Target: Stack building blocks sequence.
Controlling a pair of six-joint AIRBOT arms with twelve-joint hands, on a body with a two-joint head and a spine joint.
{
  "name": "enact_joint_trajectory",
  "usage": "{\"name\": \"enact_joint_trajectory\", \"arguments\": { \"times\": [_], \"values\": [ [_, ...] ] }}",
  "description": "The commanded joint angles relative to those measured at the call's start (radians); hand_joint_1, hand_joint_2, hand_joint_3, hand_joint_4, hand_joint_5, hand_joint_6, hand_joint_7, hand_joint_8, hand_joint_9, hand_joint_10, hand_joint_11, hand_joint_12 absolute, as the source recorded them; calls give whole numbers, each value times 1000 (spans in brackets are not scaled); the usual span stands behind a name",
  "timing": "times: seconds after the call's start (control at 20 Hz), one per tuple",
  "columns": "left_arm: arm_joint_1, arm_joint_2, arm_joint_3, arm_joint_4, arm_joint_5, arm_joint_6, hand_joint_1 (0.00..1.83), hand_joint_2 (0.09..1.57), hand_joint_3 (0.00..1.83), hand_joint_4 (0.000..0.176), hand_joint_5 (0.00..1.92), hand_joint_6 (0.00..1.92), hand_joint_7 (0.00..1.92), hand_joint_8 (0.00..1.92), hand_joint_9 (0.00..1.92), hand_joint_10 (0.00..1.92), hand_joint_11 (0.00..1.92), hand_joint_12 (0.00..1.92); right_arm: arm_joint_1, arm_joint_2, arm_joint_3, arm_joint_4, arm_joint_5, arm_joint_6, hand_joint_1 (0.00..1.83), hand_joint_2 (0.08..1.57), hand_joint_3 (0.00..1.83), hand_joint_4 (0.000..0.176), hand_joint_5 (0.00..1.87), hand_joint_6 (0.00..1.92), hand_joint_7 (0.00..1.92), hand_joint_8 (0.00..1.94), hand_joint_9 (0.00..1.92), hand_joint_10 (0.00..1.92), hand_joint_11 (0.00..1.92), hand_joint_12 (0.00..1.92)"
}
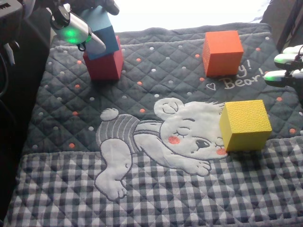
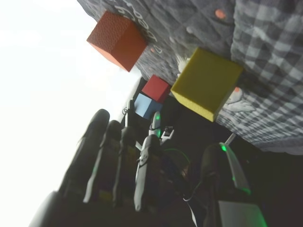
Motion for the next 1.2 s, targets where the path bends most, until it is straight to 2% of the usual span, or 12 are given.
{"name": "enact_joint_trajectory", "arguments": {
  "times": [0.0, 0.2, 0.3, 0.35, 0.45, 0.5, 0.55, 0.8, 0.85, 0.9, 0.95, 1.15],
  "values": [
    [-7, -2, -1, -6, -112, -1, 1063, 940, 0, 0, 654, 0, 704, 0, 866, 46, 593, 1139, 5, 2, 6, 32, 123, -2, 785, 1152, 4, 95, 398, 0, 296, 0, 281, 0, 272, 195],
    [-7, 0, -4, -6, -119, -1, 1036, 938, 0, 0, 634, 1, 719, 2, 880, 32, 564, 1192, 4, 2, 6, 32, 123, -2, 740, 1162, 4, 69, 410, 4, 303, 2, 295, 4, 294, 191],
    [-7, 1, -9, -5, -121, 0, 1028, 935, 0, 3, 619, 0, 707, 0, 875, 28, 557, 1210, 4, 2, 8, 32, 123, -2, 753, 1161, 2, 72, 416, 5, 307, 3, 298, 4, 299, 190],
    [-7, 2, -11, -4, -127, 0, 978, 913, 0, 50, 570, 0, 629, 0, 830, 8, 524, 1199, 4, 0, 9, 32, 123, -2, 756, 1159, 1, 83, 415, 4, 304, 2, 287, 0, 293, 184],
    [-7, 6, -16, -4, -139, 0, 892, 889, 0, 93, 442, 0, 465, 0, 574, 0, 247, 1179, 4, -2, 10, 32, 124, -2, 781, 1154, 0, 70, 427, 7, 314, 4, 300, 5, 308, 185],
    [-8, 11, -20, -4, -145, 0, 841, 871, 0, 149, 254, 0, 256, 0, 340, 0, 100, 1109, 4, -3, 10, 32, 124, -2, 827, 1147, 0, 65, 433, 6, 311, 1, 291, 0, 283, 166],
    [-8, 14, -23, -4, -149, 2, 821, 866, 0, 171, 140, 0, 105, 0, 173, 0, 19, 1038, 4, -3, 10, 32, 124, -2, 839, 1134, 0, 91, 427, 2, 307, 0, 286, 0, 287, 163],
    [4, 70, -99, -114, -225, 140, 765, 828, 0, 176, 4, 0, 0, 0, 6, 0, 0, 826, 4, -4, 10, 32, 130, -2, 801, 1133, 0, 111, 416, 0, 305, 4, 304, 7, 322, 164],
    [29, 114, -153, -152, -298, 163, 681, 842, 1, 176, 0, 0, 0, 0, 0, 0, 0, 588, 5, -4, 11, 32, 142, -2, 817, 1132, 0, 104, 417, 3, 299, 1, 293, 1, 295, 149],
    [49, 138, -181, -177, -345, 167, 681, 842, 1, 176, 0, 0, 0, 0, 0, 0, 0, 588, 5, -4, 11, 32, 149, -3, 817, 1132, 0, 104, 417, 3, 299, 1, 293, 1, 295, 149],
    [105, 188, -241, -222, -454, 167, 575, 888, 4, 176, 0, 0, 0, 0, 0, 0, 0, 48, 11, -8, 12, 35, 164, -8, 774, 1129, 0, 90, 456, 13, 322, 7, 310, 6, 320, 148],
    [308, 350, -433, -317, -777, 166, 684, 900, 3, 176, 0, 0, 0, 0, 0, 0, 0, 0, 69, -31, 19, 33, 174, -28, 716, 1138, 4, 109, 464, 2, 329, 2, 293, 0, 297, 85]
  ]
}}
